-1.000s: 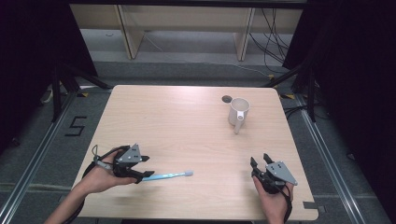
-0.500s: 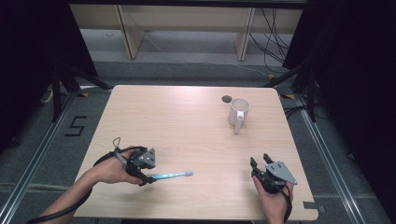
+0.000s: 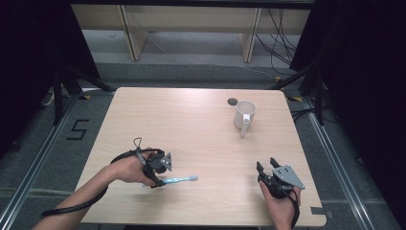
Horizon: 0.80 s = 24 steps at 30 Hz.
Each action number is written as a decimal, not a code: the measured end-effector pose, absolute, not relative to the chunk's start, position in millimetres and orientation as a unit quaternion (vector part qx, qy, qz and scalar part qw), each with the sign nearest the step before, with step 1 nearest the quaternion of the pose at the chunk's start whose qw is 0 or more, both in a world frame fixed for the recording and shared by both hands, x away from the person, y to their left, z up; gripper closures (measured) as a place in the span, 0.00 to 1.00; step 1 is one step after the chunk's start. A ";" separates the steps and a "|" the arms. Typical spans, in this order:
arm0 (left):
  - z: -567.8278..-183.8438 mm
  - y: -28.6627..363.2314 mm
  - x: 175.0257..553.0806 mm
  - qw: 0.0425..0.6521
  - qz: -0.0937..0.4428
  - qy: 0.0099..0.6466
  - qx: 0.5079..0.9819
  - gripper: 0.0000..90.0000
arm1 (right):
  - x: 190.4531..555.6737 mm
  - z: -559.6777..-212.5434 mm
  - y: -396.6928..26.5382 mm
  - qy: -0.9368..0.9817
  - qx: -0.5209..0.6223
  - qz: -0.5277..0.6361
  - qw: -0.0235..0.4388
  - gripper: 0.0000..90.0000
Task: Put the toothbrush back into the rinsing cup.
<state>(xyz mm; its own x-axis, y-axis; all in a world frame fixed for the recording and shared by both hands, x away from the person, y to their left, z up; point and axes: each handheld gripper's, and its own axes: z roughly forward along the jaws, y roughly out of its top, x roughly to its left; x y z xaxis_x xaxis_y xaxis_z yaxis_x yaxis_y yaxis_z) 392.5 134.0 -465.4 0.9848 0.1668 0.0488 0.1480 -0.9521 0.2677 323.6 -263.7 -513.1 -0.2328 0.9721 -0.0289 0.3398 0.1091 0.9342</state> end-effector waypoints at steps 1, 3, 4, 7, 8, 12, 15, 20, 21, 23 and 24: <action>-465.6 130.9 392.7 0.130 0.032 0.077 0.988 0.58 | 324.6 -513.3 -264.5 0.653 0.497 0.438 0.366 0.52; -466.1 128.3 392.8 0.126 0.030 0.071 0.989 0.59 | 326.5 -513.6 -266.4 0.659 0.484 0.437 0.375 0.52; -466.1 128.3 392.8 0.126 0.030 0.071 0.989 0.60 | 327.5 -514.3 -266.0 0.657 0.481 0.442 0.378 0.52; -468.0 124.2 392.6 0.121 0.022 0.064 0.990 0.62 | 326.3 -513.7 -265.5 0.660 0.485 0.437 0.373 0.52; -468.3 123.4 392.9 0.118 0.020 0.063 0.991 0.63 | 326.1 -513.7 -265.2 0.660 0.486 0.437 0.371 0.52; -469.2 119.8 394.9 0.108 0.013 0.065 0.992 0.65 | 326.8 -513.6 -266.2 0.661 0.482 0.433 0.379 0.52; -468.5 116.6 396.6 0.099 0.013 0.064 0.993 0.66 | 327.3 -513.9 -265.9 0.659 0.481 0.434 0.382 0.52; -469.0 111.3 397.5 0.091 0.005 0.061 0.994 0.68 | 326.8 -513.5 -266.1 0.661 0.482 0.433 0.379 0.52; -469.7 110.4 397.3 0.090 0.003 0.062 0.994 0.68 | 327.2 -513.9 -265.8 0.659 0.482 0.434 0.381 0.52; -471.1 108.9 397.6 0.085 0.000 0.060 0.995 0.69 | 327.2 -513.9 -265.8 0.659 0.482 0.434 0.381 0.52; -471.1 108.9 397.6 0.085 0.000 0.060 0.995 0.70 | 327.2 -513.9 -265.8 0.659 0.482 0.434 0.381 0.52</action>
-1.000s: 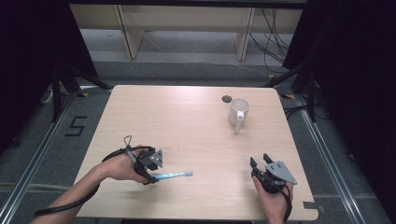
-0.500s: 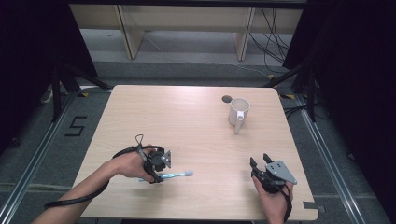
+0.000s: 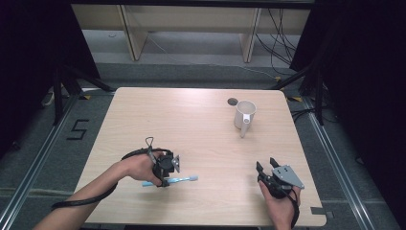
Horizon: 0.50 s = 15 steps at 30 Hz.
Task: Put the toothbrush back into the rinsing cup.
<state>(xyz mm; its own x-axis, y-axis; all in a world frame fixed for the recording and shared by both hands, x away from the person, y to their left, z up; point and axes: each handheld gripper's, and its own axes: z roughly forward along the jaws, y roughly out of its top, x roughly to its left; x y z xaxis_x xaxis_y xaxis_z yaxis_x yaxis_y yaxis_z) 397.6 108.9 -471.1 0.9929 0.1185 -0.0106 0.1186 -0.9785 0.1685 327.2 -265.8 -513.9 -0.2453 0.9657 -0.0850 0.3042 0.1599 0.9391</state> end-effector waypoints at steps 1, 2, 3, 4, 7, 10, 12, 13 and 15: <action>-472.3 108.0 398.3 0.083 -0.003 0.060 0.995 0.70 | 327.3 -513.9 -265.8 0.659 0.481 0.434 0.381 0.51; -472.8 107.5 398.7 0.082 -0.002 0.058 0.995 0.71 | 327.2 -513.9 -265.7 0.659 0.482 0.434 0.380 0.51; -473.5 107.0 398.8 0.083 -0.001 0.057 0.995 0.72 | 327.2 -513.9 -265.7 0.659 0.482 0.434 0.380 0.51; -473.9 106.6 398.9 0.083 -0.003 0.057 0.995 0.73 | 327.3 -513.9 -265.8 0.659 0.481 0.434 0.381 0.51; -474.5 105.8 399.6 0.086 -0.003 0.053 0.995 0.75 | 327.3 -513.9 -265.8 0.659 0.481 0.434 0.381 0.51; -475.2 105.4 400.8 0.083 -0.007 0.056 0.995 0.77 | 325.9 -513.7 -263.4 0.655 0.496 0.436 0.367 0.51; -475.4 105.4 401.0 0.081 -0.008 0.058 0.995 0.78 | 326.9 -513.4 -264.9 0.662 0.487 0.436 0.366 0.52; -475.8 105.2 401.5 0.079 -0.009 0.058 0.995 0.79 | 326.7 -513.5 -264.5 0.662 0.488 0.435 0.368 0.52; -476.2 104.7 402.2 0.077 -0.007 0.056 0.995 0.79 | 326.7 -513.5 -264.5 0.663 0.486 0.434 0.370 0.52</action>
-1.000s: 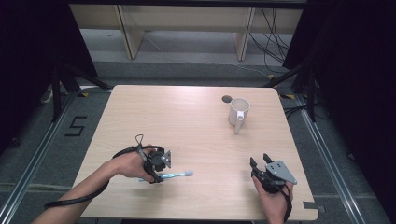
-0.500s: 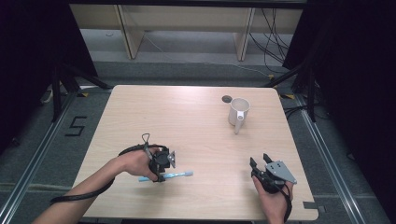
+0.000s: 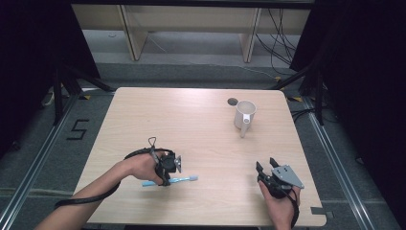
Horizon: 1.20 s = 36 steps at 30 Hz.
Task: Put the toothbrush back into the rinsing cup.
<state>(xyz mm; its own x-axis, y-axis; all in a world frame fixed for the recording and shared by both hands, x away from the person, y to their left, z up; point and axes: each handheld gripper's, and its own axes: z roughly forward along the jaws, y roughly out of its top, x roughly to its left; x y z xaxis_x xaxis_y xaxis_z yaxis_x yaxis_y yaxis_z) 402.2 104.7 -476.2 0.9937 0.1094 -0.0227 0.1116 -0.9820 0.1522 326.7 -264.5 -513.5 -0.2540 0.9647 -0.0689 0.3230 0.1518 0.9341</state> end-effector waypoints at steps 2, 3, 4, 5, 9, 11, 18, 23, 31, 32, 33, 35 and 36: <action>-476.2 103.9 402.2 0.074 -0.008 0.057 0.996 0.80 | 326.9 -513.7 -264.0 0.663 0.487 0.437 0.364 0.52; -476.1 103.4 402.3 0.072 -0.008 0.057 0.996 0.80 | 326.9 -513.7 -263.9 0.663 0.487 0.436 0.364 0.52; -476.3 102.9 402.1 0.071 -0.007 0.058 0.996 0.80 | 327.2 -513.4 -265.3 0.664 0.481 0.429 0.378 0.52; -476.6 102.3 401.6 0.070 -0.005 0.060 0.996 0.81 | 326.2 -513.8 -263.2 0.658 0.492 0.433 0.371 0.52; -476.8 100.0 400.5 0.060 -0.001 0.055 0.997 0.83 | 326.1 -513.7 -263.3 0.659 0.492 0.433 0.370 0.52; -477.8 98.5 400.0 0.056 -0.004 0.054 0.997 0.83 | 326.2 -513.8 -263.4 0.659 0.491 0.433 0.372 0.52; -478.1 95.2 400.3 0.046 -0.001 0.052 0.998 0.85 | 325.8 -513.7 -262.9 0.659 0.493 0.433 0.369 0.52; -477.8 90.6 402.4 0.029 -0.007 0.048 0.998 0.86 | 325.5 -513.7 -262.1 0.658 0.496 0.434 0.364 0.52; -477.9 87.5 404.7 0.019 -0.014 0.045 0.999 0.87 | 325.4 -513.7 -262.2 0.659 0.496 0.434 0.363 0.51; -477.9 87.8 404.6 0.020 -0.014 0.043 0.999 0.87 | 325.5 -513.7 -262.2 0.659 0.495 0.434 0.363 0.51; -477.9 88.2 404.3 0.021 -0.013 0.041 0.999 0.87 | 325.4 -513.7 -262.1 0.659 0.495 0.434 0.363 0.51; -478.1 89.0 403.1 0.026 -0.012 0.039 0.999 0.87 | 326.7 -513.7 -263.8 0.664 0.486 0.434 0.366 0.51; -478.2 89.4 402.5 0.027 -0.010 0.037 0.999 0.87 | 326.8 -513.7 -263.7 0.664 0.486 0.434 0.366 0.51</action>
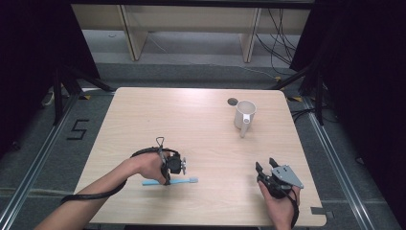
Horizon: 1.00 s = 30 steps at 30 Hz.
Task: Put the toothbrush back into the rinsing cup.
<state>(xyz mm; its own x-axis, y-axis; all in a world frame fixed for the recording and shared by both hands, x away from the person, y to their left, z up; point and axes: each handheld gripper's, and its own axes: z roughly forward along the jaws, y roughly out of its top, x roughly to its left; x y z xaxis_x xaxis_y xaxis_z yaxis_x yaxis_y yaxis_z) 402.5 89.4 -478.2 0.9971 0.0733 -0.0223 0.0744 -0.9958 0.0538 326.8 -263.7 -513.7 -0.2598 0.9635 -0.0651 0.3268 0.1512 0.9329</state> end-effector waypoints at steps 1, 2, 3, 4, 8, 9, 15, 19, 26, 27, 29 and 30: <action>-478.2 89.4 402.5 0.027 -0.010 0.037 0.999 0.87 | 326.8 -513.7 -263.7 0.664 0.486 0.434 0.366 0.51; -477.9 90.3 402.3 0.028 -0.009 0.030 0.999 0.87 | 326.9 -513.7 -263.5 0.664 0.486 0.434 0.366 0.51; -477.9 90.3 402.3 0.028 -0.009 0.030 0.999 0.87 | 326.9 -513.7 -263.5 0.664 0.486 0.434 0.366 0.51; -477.9 90.9 402.2 0.029 -0.007 0.027 0.999 0.87 | 326.9 -513.7 -263.5 0.665 0.486 0.434 0.366 0.51; -477.9 94.6 402.9 0.039 -0.001 0.025 0.999 0.87 | 326.9 -513.7 -263.4 0.665 0.486 0.433 0.366 0.51; -477.6 95.3 402.9 0.039 0.000 0.024 0.999 0.87 | 326.9 -513.7 -263.4 0.665 0.485 0.434 0.367 0.51; -472.9 99.2 403.1 0.058 0.003 0.024 0.998 0.87 | 326.9 -513.7 -263.6 0.664 0.486 0.434 0.367 0.51; -469.1 100.7 401.8 0.071 0.003 0.024 0.997 0.87 | 326.9 -513.7 -263.6 0.664 0.486 0.434 0.367 0.51; -455.8 105.4 400.9 0.118 0.015 0.019 0.993 0.87 | 326.8 -513.7 -263.6 0.664 0.486 0.434 0.367 0.51; -454.0 106.0 400.8 0.124 0.017 0.019 0.992 0.87 | 326.8 -513.7 -263.6 0.664 0.486 0.434 0.367 0.51; -450.8 107.6 400.8 0.132 0.016 0.018 0.991 0.87 | 326.8 -513.7 -263.4 0.664 0.486 0.433 0.367 0.52; -449.7 108.4 400.3 0.135 0.010 0.020 0.991 0.87 | 326.7 -513.6 -263.5 0.665 0.486 0.432 0.367 0.52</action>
<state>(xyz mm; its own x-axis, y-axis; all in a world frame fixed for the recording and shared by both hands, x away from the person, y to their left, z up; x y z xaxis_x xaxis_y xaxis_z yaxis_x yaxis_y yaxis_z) 400.3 108.4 -449.7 0.9990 0.0422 0.0146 0.0367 -0.9628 0.2678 326.7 -263.5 -513.6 -0.2590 0.9634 -0.0687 0.3291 0.1549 0.9315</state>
